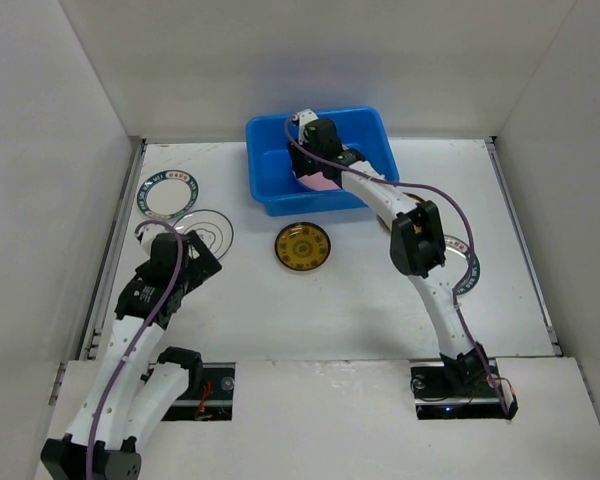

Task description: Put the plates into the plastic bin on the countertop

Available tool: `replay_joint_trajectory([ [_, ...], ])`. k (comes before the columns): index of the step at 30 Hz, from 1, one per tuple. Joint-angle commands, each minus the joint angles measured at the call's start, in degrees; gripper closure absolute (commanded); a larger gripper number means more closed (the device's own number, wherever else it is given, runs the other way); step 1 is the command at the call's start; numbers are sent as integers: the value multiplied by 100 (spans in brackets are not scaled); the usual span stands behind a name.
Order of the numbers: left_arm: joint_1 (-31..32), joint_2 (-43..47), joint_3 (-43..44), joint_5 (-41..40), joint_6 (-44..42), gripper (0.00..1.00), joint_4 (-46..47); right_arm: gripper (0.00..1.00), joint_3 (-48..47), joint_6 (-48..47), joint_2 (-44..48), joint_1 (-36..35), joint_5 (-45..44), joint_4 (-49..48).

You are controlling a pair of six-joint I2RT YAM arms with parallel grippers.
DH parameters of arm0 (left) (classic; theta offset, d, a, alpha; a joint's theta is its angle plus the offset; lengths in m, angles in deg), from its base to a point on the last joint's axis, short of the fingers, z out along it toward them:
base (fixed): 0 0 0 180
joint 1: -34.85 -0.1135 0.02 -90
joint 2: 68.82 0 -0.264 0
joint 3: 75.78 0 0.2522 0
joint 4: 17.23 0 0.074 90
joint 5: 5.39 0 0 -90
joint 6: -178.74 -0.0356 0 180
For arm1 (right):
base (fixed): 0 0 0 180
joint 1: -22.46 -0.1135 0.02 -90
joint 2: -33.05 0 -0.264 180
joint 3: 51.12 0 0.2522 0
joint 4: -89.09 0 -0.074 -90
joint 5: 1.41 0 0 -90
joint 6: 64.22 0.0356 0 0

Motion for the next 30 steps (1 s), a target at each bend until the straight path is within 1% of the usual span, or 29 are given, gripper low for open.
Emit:
replay_joint_trajectory([
  [1, -34, -75, -115, -57, 45, 0, 60, 43, 367, -62, 980, -66, -140, -492],
  [4, -104, -198, -141, -39, 54, 0, 236, 35, 868, -80, 1665, -180, -184, -721],
  [6, -210, -364, -141, -30, 106, 0, 368, 31, 1307, -80, 2218, -268, -280, -887],
  [8, -376, -558, -159, -22, 246, 0, 500, 28, 1991, -62, 2921, -399, -403, -1159],
  [12, -763, -901, -343, 136, 764, 0, 982, 26, 3450, -1, 4151, -663, -606, -1696],
  [15, -1061, -1138, -562, 390, 1247, 2, 1422, 25, 4567, 122, 4996, -891, -860, -1907],
  [20, -1624, -1454, -1203, 953, 1820, 10, 2651, 25, 6140, 596, 6174, -1033, -1019, -1996],
  [22, -1721, -1604, -1406, 1138, 1960, 14, 3152, 25, 6756, 886, 6675, -1024, -958, -2031],
  [25, -1827, -1780, -1687, 1226, 2206, 22, 3759, 26, 7407, 1185, 7316, -963, -879, -2040],
  [30, -1950, -2078, -2214, 1261, 2619, 35, 4743, 26, 8049, 1265, 8143, -699, -835, -1961],
])
